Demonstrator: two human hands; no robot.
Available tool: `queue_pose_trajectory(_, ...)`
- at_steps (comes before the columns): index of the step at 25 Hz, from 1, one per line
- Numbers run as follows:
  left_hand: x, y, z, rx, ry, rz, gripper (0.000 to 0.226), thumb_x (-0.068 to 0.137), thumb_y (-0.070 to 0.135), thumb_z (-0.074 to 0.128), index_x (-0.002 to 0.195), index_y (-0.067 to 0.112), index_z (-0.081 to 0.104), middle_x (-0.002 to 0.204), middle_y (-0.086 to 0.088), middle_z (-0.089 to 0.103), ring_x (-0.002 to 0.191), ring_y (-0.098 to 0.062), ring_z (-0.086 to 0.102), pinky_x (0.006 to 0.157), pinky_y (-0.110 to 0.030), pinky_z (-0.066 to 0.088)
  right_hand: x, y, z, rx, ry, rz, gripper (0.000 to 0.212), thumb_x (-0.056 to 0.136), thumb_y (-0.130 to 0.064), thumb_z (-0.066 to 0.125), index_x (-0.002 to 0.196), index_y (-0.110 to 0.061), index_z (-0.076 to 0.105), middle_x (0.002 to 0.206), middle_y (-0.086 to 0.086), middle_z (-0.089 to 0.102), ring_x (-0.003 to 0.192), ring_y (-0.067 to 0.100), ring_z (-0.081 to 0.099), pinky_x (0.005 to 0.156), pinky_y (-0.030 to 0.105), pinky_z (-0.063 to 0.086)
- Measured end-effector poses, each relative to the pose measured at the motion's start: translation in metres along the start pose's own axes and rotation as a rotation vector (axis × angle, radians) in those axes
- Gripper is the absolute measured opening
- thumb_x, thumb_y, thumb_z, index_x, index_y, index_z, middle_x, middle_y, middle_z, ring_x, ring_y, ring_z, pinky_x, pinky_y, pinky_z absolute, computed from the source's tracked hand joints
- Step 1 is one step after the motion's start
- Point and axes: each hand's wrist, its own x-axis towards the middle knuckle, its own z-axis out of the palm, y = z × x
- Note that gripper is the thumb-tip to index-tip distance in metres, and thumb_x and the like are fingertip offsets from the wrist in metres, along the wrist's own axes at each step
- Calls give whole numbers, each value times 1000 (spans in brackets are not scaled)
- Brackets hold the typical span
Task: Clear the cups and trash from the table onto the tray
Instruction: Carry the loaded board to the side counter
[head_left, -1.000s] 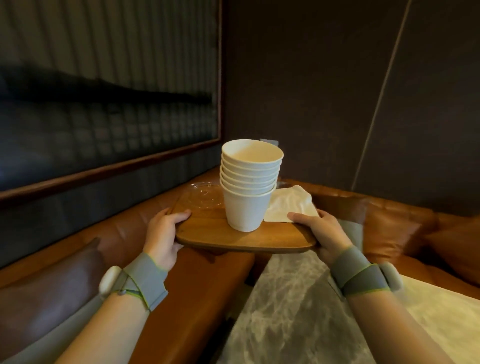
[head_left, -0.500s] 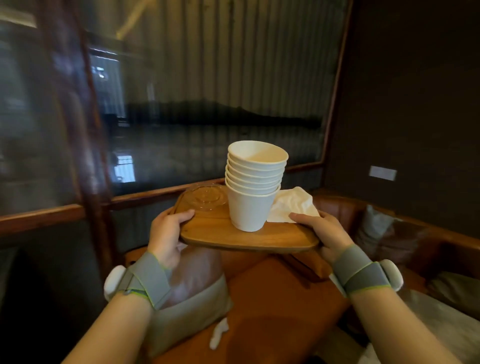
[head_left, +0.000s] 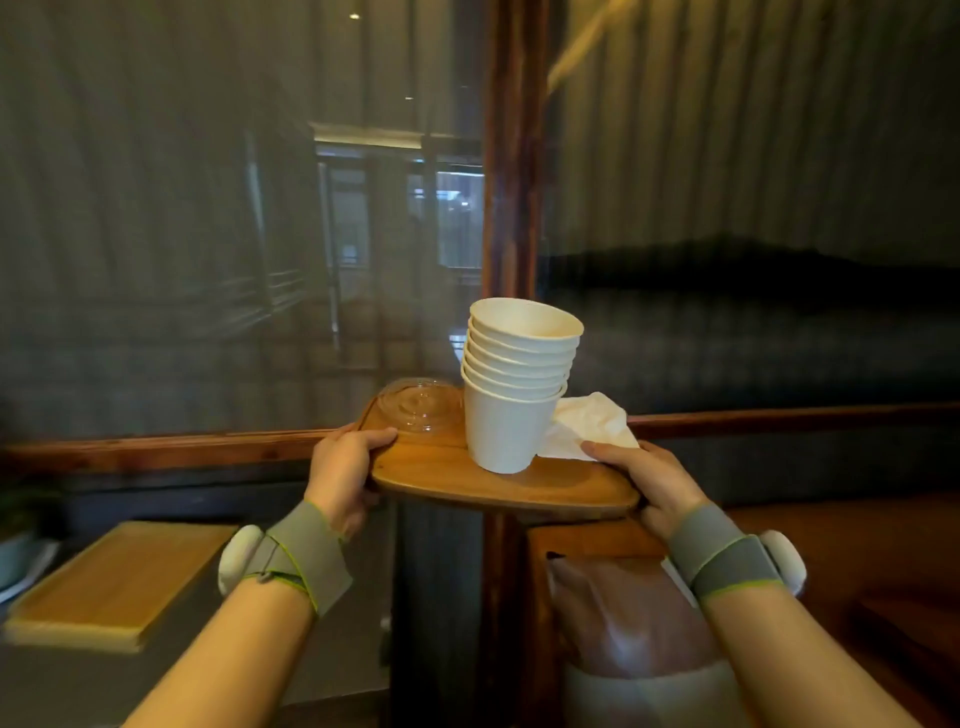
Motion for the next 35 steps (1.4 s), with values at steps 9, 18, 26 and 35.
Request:
queue_pose_trajectory(9, 100, 36, -118, -40, 311, 106, 54, 80, 8, 60, 131, 1, 43, 125, -24, 56, 106, -38, 57, 77, -38, 49, 116, 24, 177, -33, -330, 24, 52, 74, -6, 72, 122, -3, 52, 96, 14, 67, 82, 27, 64, 63, 34, 56)
queue_pose_trajectory(18, 180, 61, -211, -79, 407, 127, 45, 81, 8, 58, 124, 1, 50, 78, -8, 61, 69, -21, 59, 53, -28, 49, 182, 46, 310, -143, -412, 72, 74, 74, -18, 74, 137, -14, 35, 111, 10, 54, 87, 27, 55, 78, 45, 50)
queue_pose_trajectory(26, 235, 80, -305, 81, 122, -238, 13, 76, 16, 62, 84, 7, 60, 57, 0, 52, 40, -11, 50, 34, -13, 23, 205, 80, 392, -133, -402, 151, 51, 77, -8, 69, 124, -9, 49, 95, 13, 64, 86, 29, 61, 81, 44, 51)
queue_pose_trajectory(35, 274, 34, -354, -219, 4, -274, 25, 81, 4, 54, 106, 7, 59, 68, -4, 68, 48, -10, 59, 31, -14, 38, 201, 133, 430, 123, -264, 318, 29, 89, -38, 53, 108, -17, 59, 97, 13, 66, 85, 29, 61, 69, 43, 50)
